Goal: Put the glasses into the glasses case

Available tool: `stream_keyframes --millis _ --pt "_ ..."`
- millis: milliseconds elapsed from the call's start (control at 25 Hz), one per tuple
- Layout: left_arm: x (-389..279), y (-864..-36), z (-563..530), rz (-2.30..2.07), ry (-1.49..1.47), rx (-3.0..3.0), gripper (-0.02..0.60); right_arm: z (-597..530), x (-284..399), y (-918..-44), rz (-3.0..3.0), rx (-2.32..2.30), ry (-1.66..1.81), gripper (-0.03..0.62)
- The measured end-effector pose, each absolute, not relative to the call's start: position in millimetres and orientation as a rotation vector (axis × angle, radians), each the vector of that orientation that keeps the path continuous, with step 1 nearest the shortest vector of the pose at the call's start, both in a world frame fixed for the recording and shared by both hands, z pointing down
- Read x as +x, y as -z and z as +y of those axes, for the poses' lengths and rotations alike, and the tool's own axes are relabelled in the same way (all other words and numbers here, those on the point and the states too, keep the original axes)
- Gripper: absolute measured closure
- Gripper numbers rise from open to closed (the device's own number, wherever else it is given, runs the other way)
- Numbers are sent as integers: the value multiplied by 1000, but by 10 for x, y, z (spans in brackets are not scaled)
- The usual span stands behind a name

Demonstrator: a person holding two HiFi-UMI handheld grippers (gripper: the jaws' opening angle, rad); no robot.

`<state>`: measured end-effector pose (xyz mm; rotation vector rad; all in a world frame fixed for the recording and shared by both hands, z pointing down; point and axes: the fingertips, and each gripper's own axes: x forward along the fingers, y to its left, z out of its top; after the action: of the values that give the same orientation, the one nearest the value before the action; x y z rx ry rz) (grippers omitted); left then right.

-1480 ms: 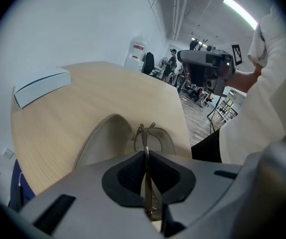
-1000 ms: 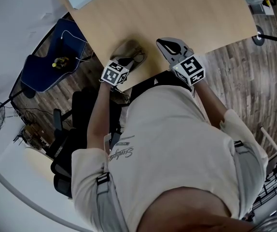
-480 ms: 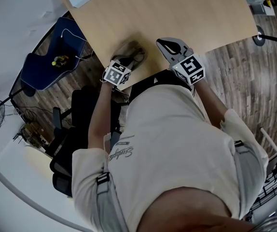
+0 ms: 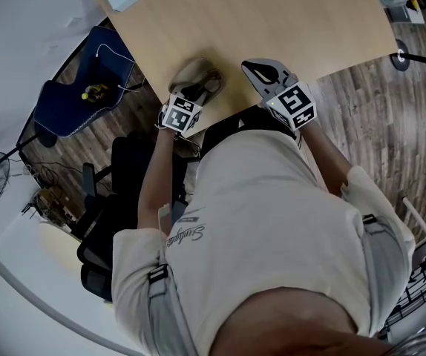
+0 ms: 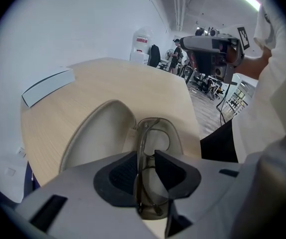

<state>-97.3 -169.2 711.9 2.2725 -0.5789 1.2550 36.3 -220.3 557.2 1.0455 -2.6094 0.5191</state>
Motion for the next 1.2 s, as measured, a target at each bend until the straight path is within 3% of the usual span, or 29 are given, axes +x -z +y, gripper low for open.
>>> stream_keyframes --millis 800,1200 --pt "-1203 -6959 -1895 -773 -1202 2270 457 -2152 361 -5611 -2604 1035 -526 600" --pt "-1217 -6299 -2034 -921 -1033 2395 468 -2134 93 -5430 -2642 1003 -465 600"
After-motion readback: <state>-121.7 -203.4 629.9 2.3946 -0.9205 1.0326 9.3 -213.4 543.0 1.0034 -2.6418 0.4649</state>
